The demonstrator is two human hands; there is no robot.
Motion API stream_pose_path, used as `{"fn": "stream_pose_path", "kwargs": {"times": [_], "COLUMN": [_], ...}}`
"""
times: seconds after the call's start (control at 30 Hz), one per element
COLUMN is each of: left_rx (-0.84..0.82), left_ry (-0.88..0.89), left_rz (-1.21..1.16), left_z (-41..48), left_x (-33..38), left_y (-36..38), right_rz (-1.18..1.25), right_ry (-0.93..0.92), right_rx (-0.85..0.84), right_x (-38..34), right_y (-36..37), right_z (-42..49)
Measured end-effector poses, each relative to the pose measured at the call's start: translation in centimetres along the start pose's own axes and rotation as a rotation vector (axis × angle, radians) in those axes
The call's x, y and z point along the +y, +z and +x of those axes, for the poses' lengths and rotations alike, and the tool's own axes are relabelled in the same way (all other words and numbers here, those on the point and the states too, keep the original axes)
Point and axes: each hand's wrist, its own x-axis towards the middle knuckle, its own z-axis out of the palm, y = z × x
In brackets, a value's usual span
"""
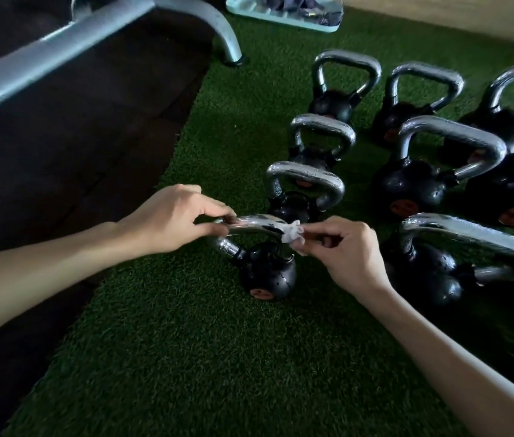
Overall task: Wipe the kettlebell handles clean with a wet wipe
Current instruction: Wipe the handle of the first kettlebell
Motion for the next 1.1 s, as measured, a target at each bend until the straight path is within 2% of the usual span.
{"fn": "stream_pose_path", "kwargs": {"times": [0.07,0.23,0.4,0.6,0.77,0.87,0.97,1.03,1.1], "left_rx": [0.015,0.017,0.020,0.007,0.005,-0.011,0.007,0.013,0.008], "left_ry": [-0.013,-0.022,-0.053,-0.004,0.014,0.058,0.119,0.090,-0.006], "left_rz": [-0.001,-0.025,-0.028,0.002,0.052,0.141,0.205,0.156,0.004], "left_z": [0.0,0.2,0.2,0.7,1.8,2.3,2.2,1.9,1.5], "left_x": [0.0,0.1,0.3,1.8,4.2,5.3,6.8,7.6,7.4], "left_y": [0.2,0.0,0.2,0.1,0.4,0.7,1.1,1.0,1.0], "right_rz": [0.018,0.057,0.075,0.196,0.204,0.189,0.155,0.136,0.157], "right_ry": [0.077,0.070,0.188,0.183,0.301,0.279,0.242,0.235,0.226], "right_rx": [-0.012,0.037,0.019,0.095,0.103,0.160,0.129,0.114,0.108], "right_x": [0.3,0.5,1.6,1.1,1.6,1.3,0.0,-0.8,-1.4], "right_y": [0.1,0.3,1.1,-0.4,-1.9,-3.3,-4.2,-4.3,-4.2], "right_z": [-0.3,0.2,-1.6,-0.7,-2.2,-2.0,-1.6,-1.7,-1.9]}}
